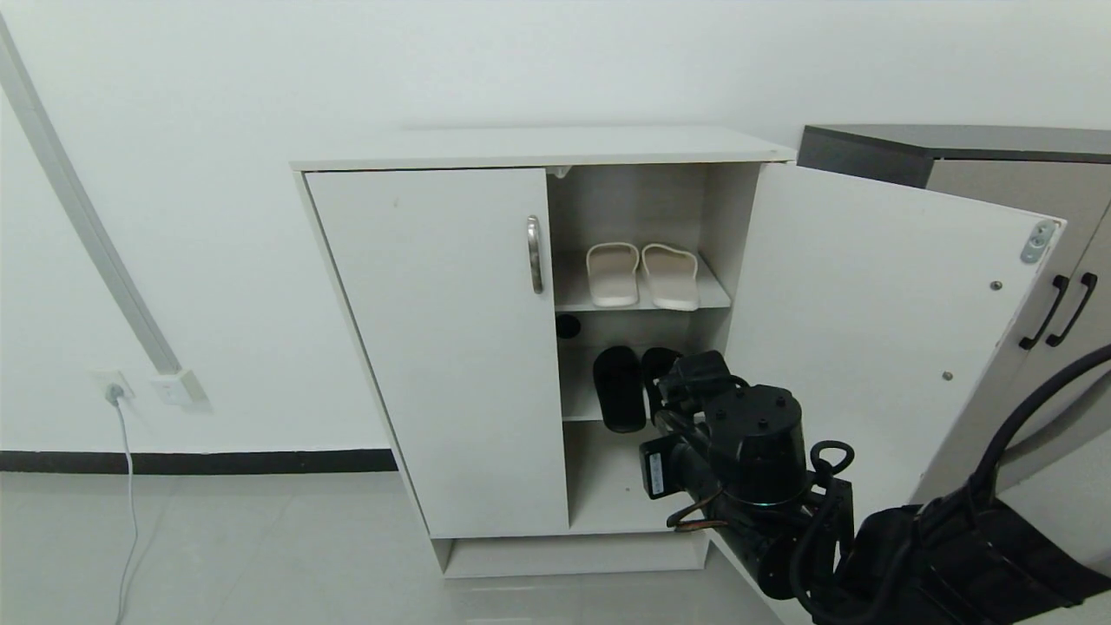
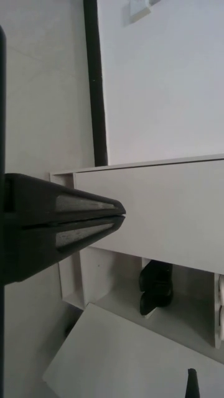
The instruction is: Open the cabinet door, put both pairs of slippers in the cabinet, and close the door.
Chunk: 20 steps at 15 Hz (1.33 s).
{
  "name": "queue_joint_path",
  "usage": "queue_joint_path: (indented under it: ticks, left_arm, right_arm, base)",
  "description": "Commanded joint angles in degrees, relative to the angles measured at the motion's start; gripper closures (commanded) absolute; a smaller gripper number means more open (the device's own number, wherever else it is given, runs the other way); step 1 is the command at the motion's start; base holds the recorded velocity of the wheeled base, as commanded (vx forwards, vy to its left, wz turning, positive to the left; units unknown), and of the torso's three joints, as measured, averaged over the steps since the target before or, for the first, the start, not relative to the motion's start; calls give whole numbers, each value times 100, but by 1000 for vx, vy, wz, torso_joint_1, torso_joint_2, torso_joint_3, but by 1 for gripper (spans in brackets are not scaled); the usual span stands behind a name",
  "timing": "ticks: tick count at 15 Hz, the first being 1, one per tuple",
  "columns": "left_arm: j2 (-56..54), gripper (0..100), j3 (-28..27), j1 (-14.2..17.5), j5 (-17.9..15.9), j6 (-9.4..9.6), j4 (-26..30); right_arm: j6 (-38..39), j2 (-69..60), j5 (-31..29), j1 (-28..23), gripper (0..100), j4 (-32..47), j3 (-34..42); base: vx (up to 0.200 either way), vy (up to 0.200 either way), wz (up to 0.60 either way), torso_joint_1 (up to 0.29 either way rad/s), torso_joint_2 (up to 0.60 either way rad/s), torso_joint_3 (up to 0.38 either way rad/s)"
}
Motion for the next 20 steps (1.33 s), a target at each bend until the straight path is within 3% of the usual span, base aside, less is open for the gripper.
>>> queue_joint_path:
  ticks: [1,9,20]
  left_arm:
    - [5,100,-4,2,1,-2,-7]
    - [5,100,-4,2,1,-2,-16]
    - [5,100,-4,2,1,-2,-7]
  right_arm:
    - [2,5,-2,1,100,-12,0]
    - [-7,5,-2,1,100,-12,26]
    - [-16,13,-2,-8,100,-12,35]
  base:
    - [0,0,0,32,-315,-276]
    - [0,0,0,82,-435,-344]
    - [0,0,0,171,-489,-324]
